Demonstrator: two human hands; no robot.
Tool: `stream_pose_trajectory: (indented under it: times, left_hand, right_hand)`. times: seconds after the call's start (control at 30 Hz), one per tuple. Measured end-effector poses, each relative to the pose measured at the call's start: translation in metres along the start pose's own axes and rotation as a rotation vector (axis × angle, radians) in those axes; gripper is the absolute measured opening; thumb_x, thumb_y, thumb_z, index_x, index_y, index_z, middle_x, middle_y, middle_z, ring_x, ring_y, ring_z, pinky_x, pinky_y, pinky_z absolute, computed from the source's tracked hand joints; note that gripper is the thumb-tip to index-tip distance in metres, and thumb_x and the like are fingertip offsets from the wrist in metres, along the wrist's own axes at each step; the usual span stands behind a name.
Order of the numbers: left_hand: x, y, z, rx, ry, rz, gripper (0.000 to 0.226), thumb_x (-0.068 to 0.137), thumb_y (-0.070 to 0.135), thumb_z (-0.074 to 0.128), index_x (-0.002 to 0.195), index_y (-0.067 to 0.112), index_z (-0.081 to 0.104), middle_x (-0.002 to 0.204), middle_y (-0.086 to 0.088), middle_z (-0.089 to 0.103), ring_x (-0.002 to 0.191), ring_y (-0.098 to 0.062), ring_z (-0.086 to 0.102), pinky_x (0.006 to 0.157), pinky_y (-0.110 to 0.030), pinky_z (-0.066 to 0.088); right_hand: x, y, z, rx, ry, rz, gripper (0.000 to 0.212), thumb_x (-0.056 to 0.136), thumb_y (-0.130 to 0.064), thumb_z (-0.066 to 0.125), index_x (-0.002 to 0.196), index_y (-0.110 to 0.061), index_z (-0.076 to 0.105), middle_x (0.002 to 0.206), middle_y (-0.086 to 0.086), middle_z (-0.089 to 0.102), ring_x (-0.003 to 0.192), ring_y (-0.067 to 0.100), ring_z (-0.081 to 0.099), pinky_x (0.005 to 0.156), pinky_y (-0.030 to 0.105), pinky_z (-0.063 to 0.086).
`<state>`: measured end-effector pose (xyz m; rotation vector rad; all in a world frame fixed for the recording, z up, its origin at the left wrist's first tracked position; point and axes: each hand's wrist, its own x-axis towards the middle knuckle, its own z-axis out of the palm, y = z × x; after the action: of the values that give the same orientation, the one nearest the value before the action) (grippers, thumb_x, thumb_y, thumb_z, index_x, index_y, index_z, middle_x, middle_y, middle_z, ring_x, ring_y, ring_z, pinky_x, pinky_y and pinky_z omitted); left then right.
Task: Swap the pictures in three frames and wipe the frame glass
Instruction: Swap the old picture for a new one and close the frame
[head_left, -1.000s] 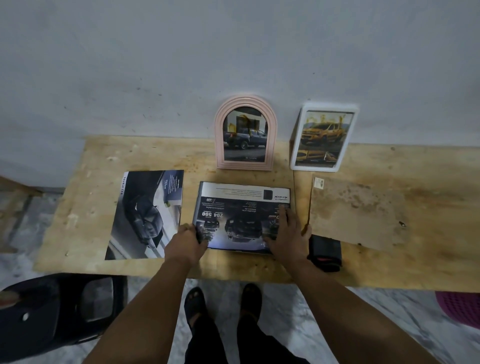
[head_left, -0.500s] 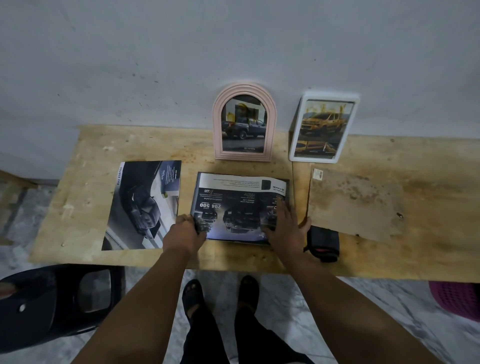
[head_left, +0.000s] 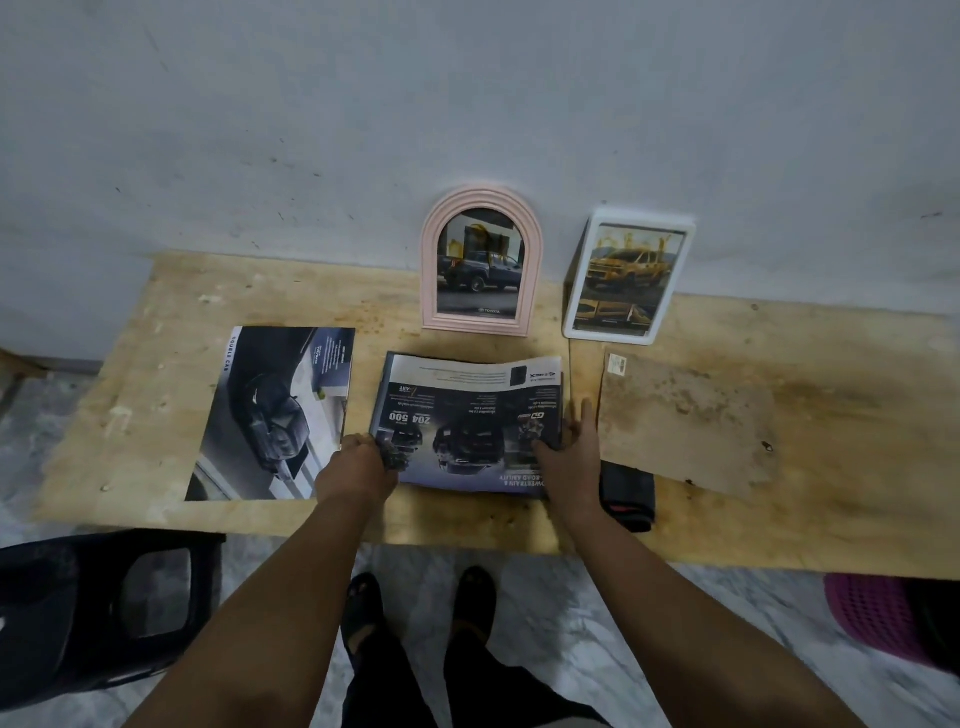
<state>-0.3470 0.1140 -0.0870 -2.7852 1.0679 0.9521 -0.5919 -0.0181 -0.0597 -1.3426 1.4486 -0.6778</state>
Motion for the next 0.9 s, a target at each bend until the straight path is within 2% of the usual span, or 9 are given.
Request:
stream_pose_trajectory:
  times: [0.13, 0.27, 0.4, 0.53, 0.63, 0.7, 0.77, 0.83, 0.9]
  left_hand:
    - [-0.007, 0.003, -0.005, 0.04, 0.014, 0.022, 0.067, 0.086, 0.045, 0.074, 0.137, 0.008, 0.049, 0.136, -0.013, 0.05, 0.124, -0.036, 0.053, 0.093, -0.048, 0.052]
    - [-0.019, 0.007, -0.02, -0.1, 0.188, 0.064, 0.061, 0.095, 0.052, 0.057, 0.141, 0.015, 0.046, 0.136, -0.016, 0.053, 0.127, -0.042, 0.048, 0.097, -0.055, 0.05]
    - [-0.026, 0.021, -0.043, -0.53, 0.187, 0.085, 0.056, 0.105, 0.048, 0.047, 0.141, 0.005, 0.052, 0.135, -0.023, 0.059, 0.124, -0.043, 0.056, 0.105, -0.05, 0.044]
    - [-0.026, 0.024, -0.07, -0.885, 0.04, -0.008, 0.047, 0.105, 0.048, 0.051, 0.133, 0.013, 0.063, 0.138, -0.016, 0.063, 0.124, -0.035, 0.06, 0.111, -0.047, 0.047]
    - [-0.025, 0.016, -0.084, -1.156, -0.07, -0.086, 0.037, 0.101, 0.057, 0.053, 0.103, 0.022, 0.066, 0.126, -0.018, 0.067, 0.111, -0.034, 0.064, 0.105, -0.051, 0.052]
    - [-0.029, 0.011, -0.097, -1.298, -0.12, -0.154, 0.05, 0.098, 0.064, 0.053, 0.107, 0.017, 0.066, 0.119, -0.023, 0.066, 0.1, -0.033, 0.065, 0.095, -0.046, 0.056]
    - [-0.028, 0.002, -0.106, -1.412, -0.105, -0.218, 0.064, 0.093, 0.071, 0.055, 0.109, 0.011, 0.069, 0.107, -0.023, 0.07, 0.09, -0.033, 0.067, 0.088, -0.044, 0.058]
    - [-0.026, -0.014, -0.113, -1.574, -0.125, -0.249, 0.063, 0.088, 0.071, 0.061, 0.096, 0.009, 0.07, 0.084, -0.013, 0.072, 0.077, -0.032, 0.065, 0.075, -0.041, 0.057]
    - [-0.013, -0.037, -0.117, -1.699, -0.092, -0.3, 0.054, 0.088, 0.061, 0.07, 0.098, 0.008, 0.076, 0.09, -0.013, 0.076, 0.078, -0.033, 0.069, 0.068, -0.038, 0.056]
  right_hand:
    - [0.005, -0.022, -0.015, 0.271, -0.127, 0.195, 0.046, 0.095, 0.006, 0.061, 0.139, -0.01, 0.057, 0.123, 0.011, 0.071, 0.103, 0.025, 0.071, 0.082, 0.037, 0.062]
    - [0.006, -0.054, -0.027, 0.301, -0.209, 0.167, 0.036, 0.104, -0.005, 0.051, 0.131, -0.025, 0.062, 0.113, 0.012, 0.074, 0.094, 0.024, 0.073, 0.066, 0.03, 0.061]
    - [0.016, -0.092, -0.026, 0.252, -0.278, 0.111, 0.038, 0.102, -0.008, 0.052, 0.13, -0.03, 0.068, 0.117, 0.008, 0.075, 0.104, 0.028, 0.073, 0.092, 0.051, 0.059]
    - [0.027, -0.147, -0.007, 0.411, -0.473, 0.148, 0.043, 0.102, 0.0, 0.046, 0.135, -0.021, 0.064, 0.121, 0.014, 0.073, 0.108, 0.034, 0.071, 0.095, 0.059, 0.056]
    - [0.024, -0.19, 0.023, 0.471, -0.606, 0.115, 0.047, 0.1, 0.009, 0.04, 0.141, -0.007, 0.058, 0.126, 0.02, 0.068, 0.101, 0.028, 0.069, 0.084, 0.042, 0.061]
    - [0.02, -0.216, 0.048, 0.468, -0.671, 0.084, 0.05, 0.098, 0.012, 0.038, 0.142, -0.003, 0.055, 0.131, 0.024, 0.065, 0.1, 0.027, 0.067, 0.08, 0.035, 0.059]
    - [0.017, -0.238, 0.071, 0.472, -0.725, 0.083, 0.05, 0.099, 0.011, 0.037, 0.142, -0.006, 0.055, 0.129, 0.025, 0.065, 0.102, 0.03, 0.066, 0.084, 0.037, 0.059]
    - [0.015, -0.258, 0.093, 0.469, -0.746, 0.076, 0.05, 0.099, 0.01, 0.038, 0.14, -0.009, 0.058, 0.122, 0.024, 0.067, 0.099, 0.031, 0.066, 0.092, 0.043, 0.057]
    - [0.015, -0.273, 0.114, 0.461, -0.734, 0.061, 0.048, 0.098, 0.01, 0.039, 0.135, -0.01, 0.062, 0.116, 0.025, 0.068, 0.097, 0.035, 0.066, 0.097, 0.05, 0.054]
